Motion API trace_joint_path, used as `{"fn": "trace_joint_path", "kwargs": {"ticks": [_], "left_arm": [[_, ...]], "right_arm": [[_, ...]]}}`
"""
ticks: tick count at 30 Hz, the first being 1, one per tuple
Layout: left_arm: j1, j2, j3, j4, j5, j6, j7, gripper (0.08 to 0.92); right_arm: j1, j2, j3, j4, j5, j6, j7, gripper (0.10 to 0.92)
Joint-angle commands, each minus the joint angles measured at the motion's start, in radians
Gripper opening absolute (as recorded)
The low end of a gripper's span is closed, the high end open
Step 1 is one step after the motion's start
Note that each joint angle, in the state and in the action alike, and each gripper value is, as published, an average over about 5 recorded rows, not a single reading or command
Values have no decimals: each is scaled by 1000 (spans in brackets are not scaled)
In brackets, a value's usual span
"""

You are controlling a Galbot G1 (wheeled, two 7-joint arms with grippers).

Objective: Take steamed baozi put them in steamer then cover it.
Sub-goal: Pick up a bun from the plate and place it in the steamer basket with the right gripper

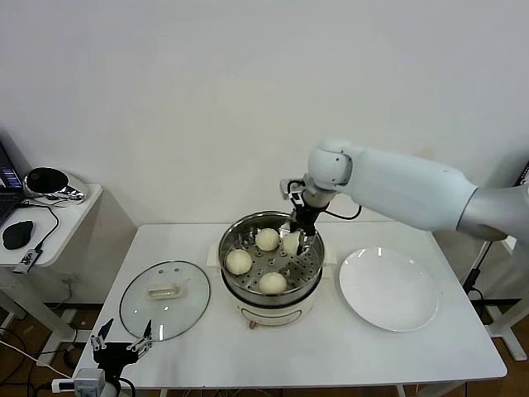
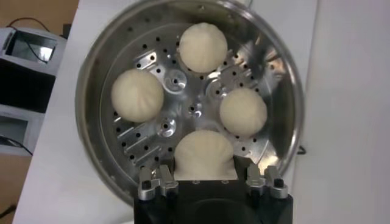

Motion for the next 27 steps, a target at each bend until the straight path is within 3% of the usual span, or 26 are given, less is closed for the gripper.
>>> {"fn": "trace_joint_path", "kwargs": {"ticks": [1,19,27], "left_arm": [[1,-3,3,-2,-1,0,0,823],[-1,-2,4,8,-1,-1,-1,823],[-1,-8,8,-1,-2,0,-3,823]], "right_arm": [[-81,31,7,-30,-84,-9,18,602],[-74,1,29,-15,-68,-39,25,605],[-42,-119,75,68,-55,-46,18,781]]}}
